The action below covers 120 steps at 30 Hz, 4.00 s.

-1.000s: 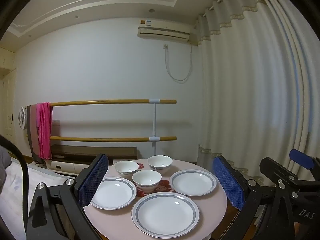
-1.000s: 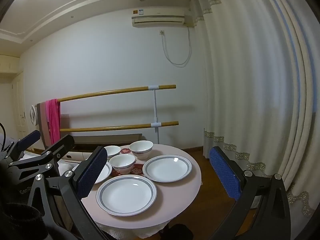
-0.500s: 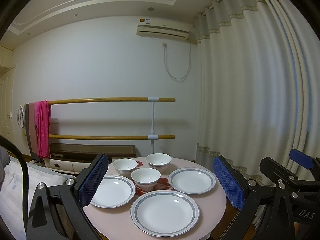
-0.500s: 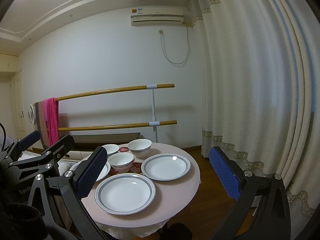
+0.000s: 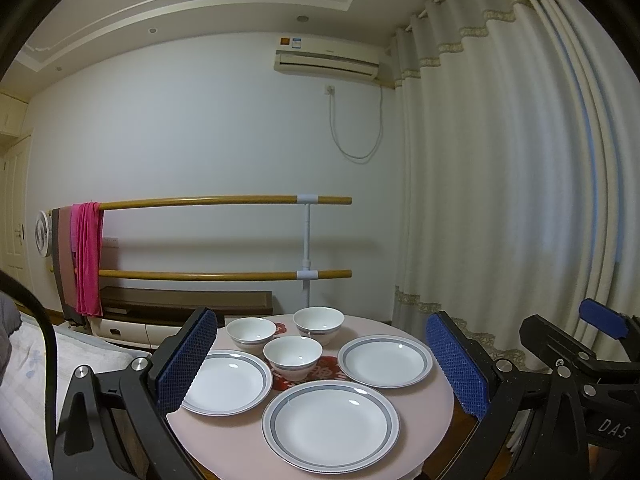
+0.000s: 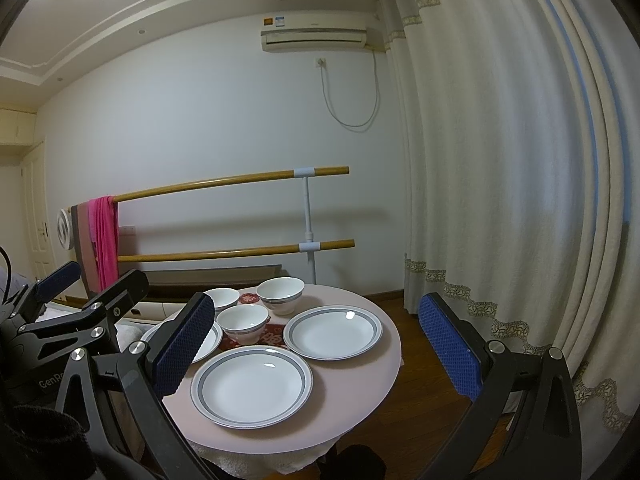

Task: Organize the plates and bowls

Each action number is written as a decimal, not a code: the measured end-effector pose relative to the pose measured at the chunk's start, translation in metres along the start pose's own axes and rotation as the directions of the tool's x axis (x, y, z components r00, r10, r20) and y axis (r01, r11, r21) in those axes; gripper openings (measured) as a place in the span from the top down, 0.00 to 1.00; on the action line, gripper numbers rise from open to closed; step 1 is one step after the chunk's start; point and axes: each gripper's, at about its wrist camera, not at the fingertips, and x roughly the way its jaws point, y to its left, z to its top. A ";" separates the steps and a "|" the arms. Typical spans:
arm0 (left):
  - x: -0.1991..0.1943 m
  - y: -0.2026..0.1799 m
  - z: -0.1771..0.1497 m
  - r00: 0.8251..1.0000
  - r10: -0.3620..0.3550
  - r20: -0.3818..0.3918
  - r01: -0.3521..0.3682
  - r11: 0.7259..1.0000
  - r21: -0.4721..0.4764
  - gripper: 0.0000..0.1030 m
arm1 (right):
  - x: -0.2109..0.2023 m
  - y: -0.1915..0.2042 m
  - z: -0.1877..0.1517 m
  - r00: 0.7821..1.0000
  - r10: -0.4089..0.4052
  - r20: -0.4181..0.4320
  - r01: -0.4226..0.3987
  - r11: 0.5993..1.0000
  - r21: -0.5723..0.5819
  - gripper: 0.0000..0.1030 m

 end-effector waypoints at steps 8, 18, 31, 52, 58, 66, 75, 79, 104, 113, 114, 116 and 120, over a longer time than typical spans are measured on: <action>0.001 0.000 -0.001 1.000 0.000 0.001 0.000 1.000 0.000 0.01 | 0.000 -0.001 0.000 1.000 0.000 0.000 0.000 1.000 0.001 0.00; 0.002 -0.001 -0.001 1.000 0.002 0.001 -0.002 1.000 0.002 0.01 | 0.001 -0.001 0.000 1.000 0.000 0.000 0.000 1.000 0.002 0.00; 0.004 0.002 -0.004 1.000 0.000 0.004 0.000 1.000 0.004 0.01 | 0.001 0.000 0.000 1.000 0.001 -0.002 -0.001 1.000 0.001 0.00; 0.008 0.006 -0.008 1.000 -0.003 -0.008 0.003 1.000 0.004 0.01 | 0.009 0.000 -0.003 1.000 0.001 -0.017 -0.001 1.000 -0.005 0.00; 0.027 0.020 -0.015 0.999 0.006 -0.053 -0.006 1.000 -0.005 0.01 | 0.029 0.000 -0.011 0.999 -0.013 -0.047 0.012 0.999 -0.029 0.00; 0.070 0.059 -0.032 0.977 0.027 -0.210 -0.048 0.994 -0.097 0.01 | 0.088 -0.007 -0.036 0.983 0.007 -0.184 -0.009 1.000 -0.011 0.00; 0.119 0.082 -0.050 0.919 0.005 -0.395 -0.067 0.987 -0.144 0.01 | 0.155 -0.015 -0.074 0.931 0.085 -0.354 -0.080 0.996 0.029 0.00; 0.145 0.088 -0.059 0.874 -0.010 -0.485 -0.087 0.980 -0.177 0.01 | 0.185 -0.019 -0.093 0.897 0.130 -0.422 -0.109 0.991 0.073 0.00; 0.222 0.099 -0.093 0.723 -0.073 -0.687 -0.122 0.965 -0.232 0.01 | 0.271 -0.029 -0.150 0.690 0.358 -0.630 -0.230 0.933 0.278 0.68; 0.245 0.095 -0.102 0.720 -0.043 -0.693 -0.110 0.978 -0.176 0.13 | 0.275 -0.029 -0.153 0.665 0.385 -0.640 -0.253 0.922 0.292 0.84; 0.246 0.097 -0.102 0.720 -0.040 -0.693 -0.117 0.977 -0.179 0.17 | 0.275 -0.029 -0.153 0.664 0.386 -0.641 -0.253 0.922 0.293 0.84; 0.247 0.100 -0.100 0.721 -0.046 -0.691 -0.118 0.975 -0.188 0.24 | 0.276 -0.030 -0.153 0.661 0.389 -0.642 -0.254 0.921 0.296 0.84; 0.246 0.102 -0.102 0.721 -0.030 -0.693 -0.123 0.978 -0.170 0.33 | 0.278 -0.028 -0.153 0.657 0.391 -0.645 -0.253 0.920 0.300 0.84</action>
